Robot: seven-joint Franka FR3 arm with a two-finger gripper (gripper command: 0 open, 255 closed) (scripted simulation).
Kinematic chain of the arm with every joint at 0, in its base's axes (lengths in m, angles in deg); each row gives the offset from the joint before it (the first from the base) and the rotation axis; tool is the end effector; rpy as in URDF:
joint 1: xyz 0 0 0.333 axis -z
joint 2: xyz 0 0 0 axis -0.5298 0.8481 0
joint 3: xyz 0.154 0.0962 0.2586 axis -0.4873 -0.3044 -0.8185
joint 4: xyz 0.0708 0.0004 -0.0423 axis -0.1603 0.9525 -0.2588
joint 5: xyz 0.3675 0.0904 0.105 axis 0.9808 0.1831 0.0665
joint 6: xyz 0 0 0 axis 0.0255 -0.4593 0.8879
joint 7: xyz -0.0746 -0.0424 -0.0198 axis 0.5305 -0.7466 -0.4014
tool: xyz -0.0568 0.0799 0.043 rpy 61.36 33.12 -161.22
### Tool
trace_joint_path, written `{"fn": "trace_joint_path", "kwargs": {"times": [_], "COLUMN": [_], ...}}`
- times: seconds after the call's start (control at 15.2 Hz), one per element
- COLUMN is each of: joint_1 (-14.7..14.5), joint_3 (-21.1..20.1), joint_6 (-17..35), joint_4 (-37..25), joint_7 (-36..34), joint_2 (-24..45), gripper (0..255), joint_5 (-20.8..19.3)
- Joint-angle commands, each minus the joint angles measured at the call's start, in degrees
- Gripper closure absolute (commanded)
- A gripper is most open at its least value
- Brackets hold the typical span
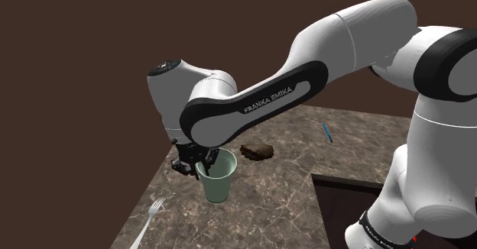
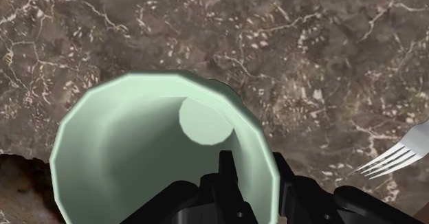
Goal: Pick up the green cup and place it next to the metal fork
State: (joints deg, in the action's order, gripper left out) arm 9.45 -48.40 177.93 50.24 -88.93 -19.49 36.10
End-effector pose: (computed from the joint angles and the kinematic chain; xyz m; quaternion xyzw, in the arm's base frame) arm 0.4527 0.4011 0.3849 0.9835 -0.1543 -0.0118 0.0939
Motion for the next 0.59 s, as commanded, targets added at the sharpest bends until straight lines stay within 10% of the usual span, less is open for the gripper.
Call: {"fn": "trace_joint_path", "kwargs": {"times": [0.0,0.4,0.46,0.53], "joint_1": [0.04,0.04,0.04,0.04], "joint_3": [0.05,0.05,0.05,0.05], "joint_6": [0.58,0.58,0.57,0.57], "joint_4": [0.44,0.43,0.43,0.44], "joint_7": [-0.04,-0.04,-0.04,-0.04], "joint_2": [0.07,0.08,0.07,0.06], "gripper": [255,255,0,0], "joint_5": [-0.09,-0.09,-0.09,-0.08]}}
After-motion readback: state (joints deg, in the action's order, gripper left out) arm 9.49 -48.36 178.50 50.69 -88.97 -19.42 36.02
